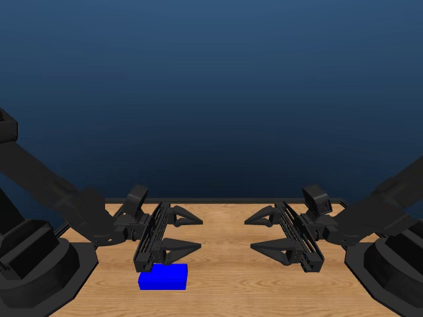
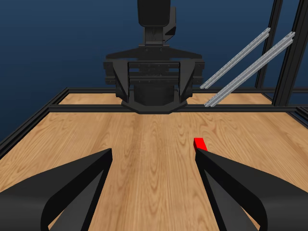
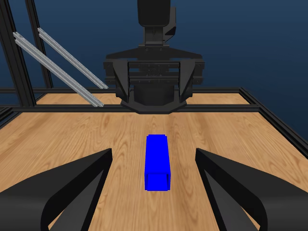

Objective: Insert peg into socket

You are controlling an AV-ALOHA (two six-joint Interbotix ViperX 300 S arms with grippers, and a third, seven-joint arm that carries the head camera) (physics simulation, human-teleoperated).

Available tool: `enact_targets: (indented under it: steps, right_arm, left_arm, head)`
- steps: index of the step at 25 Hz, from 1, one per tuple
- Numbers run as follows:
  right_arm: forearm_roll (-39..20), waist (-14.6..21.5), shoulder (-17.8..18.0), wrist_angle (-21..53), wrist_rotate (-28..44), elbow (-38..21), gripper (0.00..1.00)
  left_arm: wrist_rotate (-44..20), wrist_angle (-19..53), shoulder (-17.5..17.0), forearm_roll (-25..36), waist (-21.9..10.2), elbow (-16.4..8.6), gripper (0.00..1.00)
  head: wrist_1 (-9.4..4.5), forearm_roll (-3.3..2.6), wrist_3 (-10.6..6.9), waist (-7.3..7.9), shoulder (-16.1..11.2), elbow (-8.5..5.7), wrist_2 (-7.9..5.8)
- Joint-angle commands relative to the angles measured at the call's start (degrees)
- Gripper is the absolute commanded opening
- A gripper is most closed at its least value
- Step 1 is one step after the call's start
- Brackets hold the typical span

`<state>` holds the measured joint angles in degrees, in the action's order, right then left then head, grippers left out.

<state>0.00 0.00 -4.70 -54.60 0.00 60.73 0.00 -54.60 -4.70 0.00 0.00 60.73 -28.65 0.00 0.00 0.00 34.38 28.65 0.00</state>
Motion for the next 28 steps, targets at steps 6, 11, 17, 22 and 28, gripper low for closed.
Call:
enact_targets:
  steps: [6, 11, 17, 22, 28]
  right_arm:
    - [9.36, 2.4, -2.68, 6.49, -0.26, 0.48, 1.0]
    - [10.23, 3.36, -2.34, 7.6, -0.08, 0.19, 1.0]
    - [9.86, 3.65, -0.51, 8.35, 0.26, -0.83, 1.0]
    - [9.82, 3.36, 1.06, 8.65, 1.24, -0.92, 1.0]
    - [10.81, 3.68, 2.47, 8.6, 2.49, -1.53, 1.0]
  left_arm:
    - [-5.91, -17.57, 0.85, -2.4, -2.19, 1.98, 1.0]
    - [-5.85, -11.07, 0.45, -6.82, -2.62, 3.8, 1.0]
    - [-10.79, -5.23, 0.87, -9.3, -2.14, 10.03, 1.0]
    - [-17.58, -4.51, 4.48, -7.85, -1.67, 14.07, 1.0]
    - [-22.53, -3.83, 13.56, -6.03, -0.52, 15.55, 1.0]
  head:
    - [-10.42, 0.43, -0.31, 0.67, -1.56, -4.13, 1.36]
    - [-9.88, 0.42, 0.04, 0.53, -3.9, -4.94, 1.47]
    - [-8.78, 0.86, 0.81, 1.05, -10.52, -6.71, 2.89]
    - [-8.85, 1.27, 0.26, 1.51, -16.52, -9.37, 4.48]
    - [-9.09, 1.59, -1.59, 2.02, -20.79, -12.1, 5.87]
